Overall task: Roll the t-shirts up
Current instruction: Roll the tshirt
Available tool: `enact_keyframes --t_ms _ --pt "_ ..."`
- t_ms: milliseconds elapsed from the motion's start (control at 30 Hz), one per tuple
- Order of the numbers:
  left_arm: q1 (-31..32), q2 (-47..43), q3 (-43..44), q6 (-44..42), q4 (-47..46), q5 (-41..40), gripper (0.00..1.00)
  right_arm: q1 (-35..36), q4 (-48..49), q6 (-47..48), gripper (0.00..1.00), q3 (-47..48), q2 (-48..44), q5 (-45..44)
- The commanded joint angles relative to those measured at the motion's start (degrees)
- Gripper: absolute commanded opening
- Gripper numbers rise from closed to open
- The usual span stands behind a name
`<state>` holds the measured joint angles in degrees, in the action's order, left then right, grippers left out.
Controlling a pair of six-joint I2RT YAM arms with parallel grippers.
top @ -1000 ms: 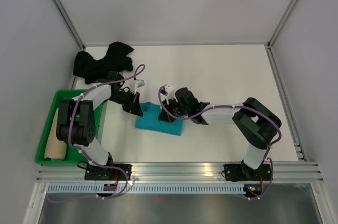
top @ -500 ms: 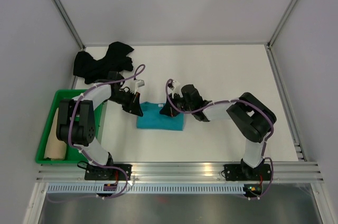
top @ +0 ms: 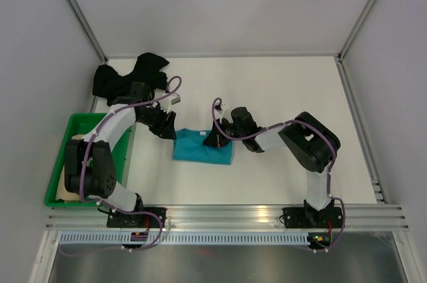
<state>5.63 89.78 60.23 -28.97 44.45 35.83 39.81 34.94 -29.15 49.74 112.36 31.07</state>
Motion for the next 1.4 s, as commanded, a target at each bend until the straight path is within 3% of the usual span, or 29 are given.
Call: enact_keyframes --t_ms 0,200,333,467,733,967,1067,1100,1200,1267,1367 --pt "4.28 -9.17 4.20 -6.26 -0.85 -4.97 0.51 -0.35 -0.57 -0.99 0.01 1.85 1.99 2.33" --pt "19.65 -11.64 -0.98 -17.69 -1.55 -17.10 0.60 -1.67 1.97 -4.07 0.02 1.77 5.32 5.75" --pt "24.69 -11.56 -4.15 -24.00 -3.66 -21.85 0.69 -1.84 2.06 -4.25 0.02 2.30 6.91 7.34" --pt "28.90 -10.41 -8.62 -28.68 -6.47 -25.54 0.71 -1.93 3.20 -4.43 0.02 1.86 7.53 8.74" --pt "29.62 -6.29 -16.19 -33.08 -18.15 -31.79 0.71 -1.93 3.82 -3.02 0.03 3.00 7.97 12.43" --pt "29.62 -3.65 -19.27 -35.36 -18.34 -30.74 0.67 -2.72 1.54 -0.91 0.03 4.23 7.62 14.54" --pt "29.62 -2.59 -20.23 -34.49 -18.17 -30.03 0.54 -2.72 0.58 0.14 0.05 4.49 6.74 14.90" --pt "29.62 -2.33 -20.41 -34.05 -18.17 -29.95 0.39 -2.81 0.05 0.49 0.08 4.75 6.39 15.07" --pt "29.62 -2.67 -19.71 -31.95 -17.38 -28.98 0.12 -2.99 -1.80 1.99 0.17 4.93 4.11 15.51" --pt "29.53 -3.11 -18.57 -30.80 -16.07 -27.40 0.03 -3.77 -1.98 2.51 0.25 4.32 1.05 15.51" --pt "28.39 -4.26 -15.59 -28.60 -10.54 -23.37 0.02 -5.09 -2.85 4.00 0.38 1.86 -4.75 14.38"
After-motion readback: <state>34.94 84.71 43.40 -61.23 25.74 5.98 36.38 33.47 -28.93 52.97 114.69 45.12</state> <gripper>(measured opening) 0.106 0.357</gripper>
